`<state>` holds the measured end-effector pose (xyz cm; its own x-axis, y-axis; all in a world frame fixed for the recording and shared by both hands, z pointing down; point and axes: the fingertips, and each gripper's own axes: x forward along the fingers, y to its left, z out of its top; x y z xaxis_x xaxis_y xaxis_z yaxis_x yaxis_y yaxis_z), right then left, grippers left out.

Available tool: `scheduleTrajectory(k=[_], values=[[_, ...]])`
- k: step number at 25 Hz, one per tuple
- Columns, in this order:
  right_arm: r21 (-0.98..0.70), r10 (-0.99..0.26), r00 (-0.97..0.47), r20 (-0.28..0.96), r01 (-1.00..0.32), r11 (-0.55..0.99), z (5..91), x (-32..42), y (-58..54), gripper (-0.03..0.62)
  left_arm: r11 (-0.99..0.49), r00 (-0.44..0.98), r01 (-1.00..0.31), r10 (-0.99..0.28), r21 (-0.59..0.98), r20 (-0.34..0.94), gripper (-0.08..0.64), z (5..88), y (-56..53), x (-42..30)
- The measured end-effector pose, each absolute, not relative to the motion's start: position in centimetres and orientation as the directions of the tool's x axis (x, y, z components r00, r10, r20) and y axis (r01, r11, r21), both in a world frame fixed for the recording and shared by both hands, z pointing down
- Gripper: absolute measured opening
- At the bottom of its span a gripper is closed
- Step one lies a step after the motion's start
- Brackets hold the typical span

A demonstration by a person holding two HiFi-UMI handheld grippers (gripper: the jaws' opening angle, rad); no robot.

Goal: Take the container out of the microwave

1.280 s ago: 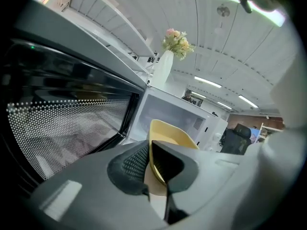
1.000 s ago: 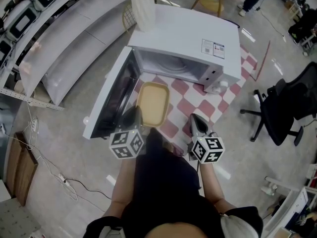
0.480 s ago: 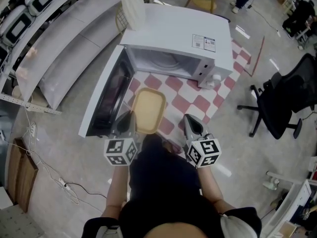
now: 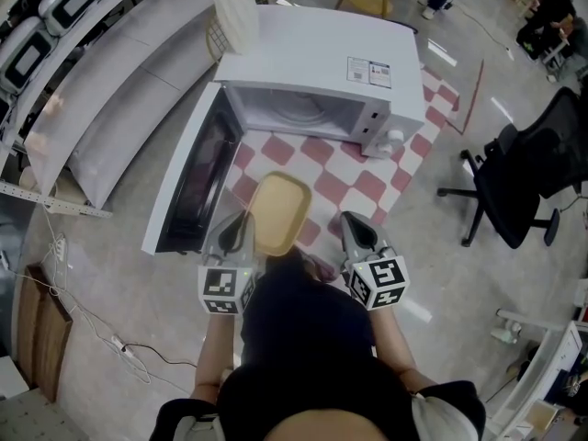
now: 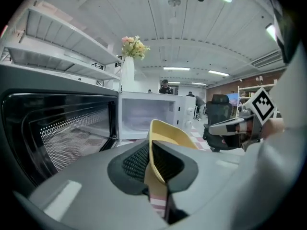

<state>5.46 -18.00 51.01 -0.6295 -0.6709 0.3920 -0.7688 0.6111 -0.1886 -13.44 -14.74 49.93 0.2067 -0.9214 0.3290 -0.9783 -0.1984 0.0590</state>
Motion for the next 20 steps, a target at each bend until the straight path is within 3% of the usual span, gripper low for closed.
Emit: scheduleTrajectory(k=[20], values=[[-0.192, -0.670, -0.623, 0.404, -0.774, 0.604, 51.40, 5.97, -17.24, 0.000, -0.217, 0.234, -0.972, -0.918, 0.090, 0.321, 0.023, 50.49, -15.19, -13.42]])
